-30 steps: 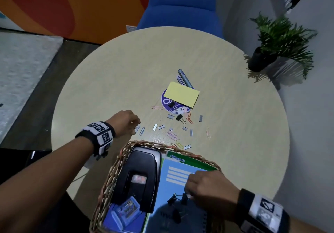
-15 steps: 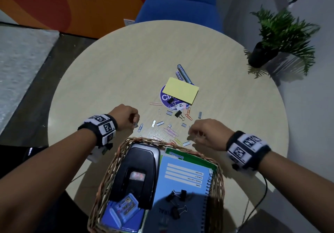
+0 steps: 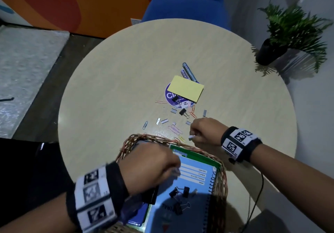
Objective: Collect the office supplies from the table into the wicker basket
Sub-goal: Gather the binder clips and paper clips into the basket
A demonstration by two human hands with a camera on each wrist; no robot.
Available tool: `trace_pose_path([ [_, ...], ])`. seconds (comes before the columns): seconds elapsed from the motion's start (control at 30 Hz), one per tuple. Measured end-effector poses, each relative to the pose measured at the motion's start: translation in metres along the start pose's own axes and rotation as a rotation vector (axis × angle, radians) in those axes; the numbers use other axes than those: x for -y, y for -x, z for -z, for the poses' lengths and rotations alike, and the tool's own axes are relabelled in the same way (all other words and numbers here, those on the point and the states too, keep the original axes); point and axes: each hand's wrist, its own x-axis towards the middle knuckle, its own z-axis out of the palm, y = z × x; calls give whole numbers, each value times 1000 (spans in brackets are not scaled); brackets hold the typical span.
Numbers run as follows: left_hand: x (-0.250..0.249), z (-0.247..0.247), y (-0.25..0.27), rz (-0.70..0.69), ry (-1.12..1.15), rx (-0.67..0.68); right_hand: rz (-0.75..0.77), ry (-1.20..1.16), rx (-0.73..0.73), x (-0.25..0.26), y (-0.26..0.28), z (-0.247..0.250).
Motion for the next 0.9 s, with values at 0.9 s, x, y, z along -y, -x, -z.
trace_pose_path([
  [0.9, 168, -25, -55, -405, -525, 91, 401, 218, -151, 18, 29, 24],
])
